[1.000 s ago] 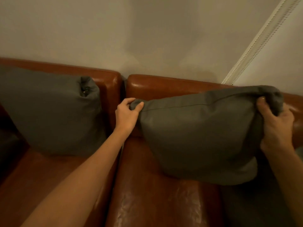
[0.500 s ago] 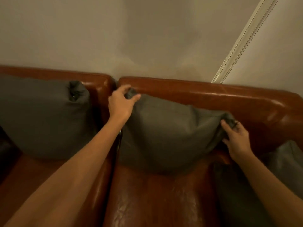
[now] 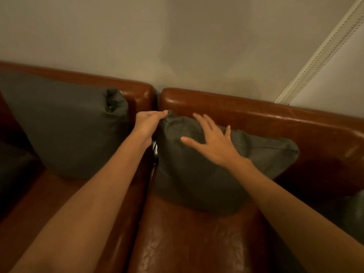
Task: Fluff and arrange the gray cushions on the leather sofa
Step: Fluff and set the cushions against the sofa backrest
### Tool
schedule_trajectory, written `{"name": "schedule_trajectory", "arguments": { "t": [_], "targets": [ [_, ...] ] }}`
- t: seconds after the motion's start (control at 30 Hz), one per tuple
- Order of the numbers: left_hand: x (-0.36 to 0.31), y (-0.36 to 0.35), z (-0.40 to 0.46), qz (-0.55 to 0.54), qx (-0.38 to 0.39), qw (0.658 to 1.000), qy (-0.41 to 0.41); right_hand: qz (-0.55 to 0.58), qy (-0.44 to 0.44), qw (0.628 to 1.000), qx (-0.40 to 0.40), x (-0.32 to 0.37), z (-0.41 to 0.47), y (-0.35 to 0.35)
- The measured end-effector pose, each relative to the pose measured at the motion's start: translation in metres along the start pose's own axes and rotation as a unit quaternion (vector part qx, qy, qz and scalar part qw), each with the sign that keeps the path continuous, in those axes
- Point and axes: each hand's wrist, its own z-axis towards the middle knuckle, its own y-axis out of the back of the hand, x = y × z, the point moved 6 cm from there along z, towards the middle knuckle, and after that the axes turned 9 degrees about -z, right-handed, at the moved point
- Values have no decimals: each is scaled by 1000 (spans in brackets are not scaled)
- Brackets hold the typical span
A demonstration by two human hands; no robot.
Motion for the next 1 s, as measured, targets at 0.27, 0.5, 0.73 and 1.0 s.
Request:
{"name": "schedule_trajectory", "arguments": {
  "t": [0.27,0.5,0.73,1.0],
  "targets": [
    [-34,15,22,316,77,928,-183,-138,4,986,-95,-12,-10,-16],
    [-28,-3,14,320,104,906,-257,-81,-38,995,-35,-15,-5,6],
    [-38,-33,-1,261,220,914,-221,108,-12,984,-140,26,16,38],
    [7,-37,-18,26,251,967,-18,201,45,967,-147,20,1,39]
  ]
}}
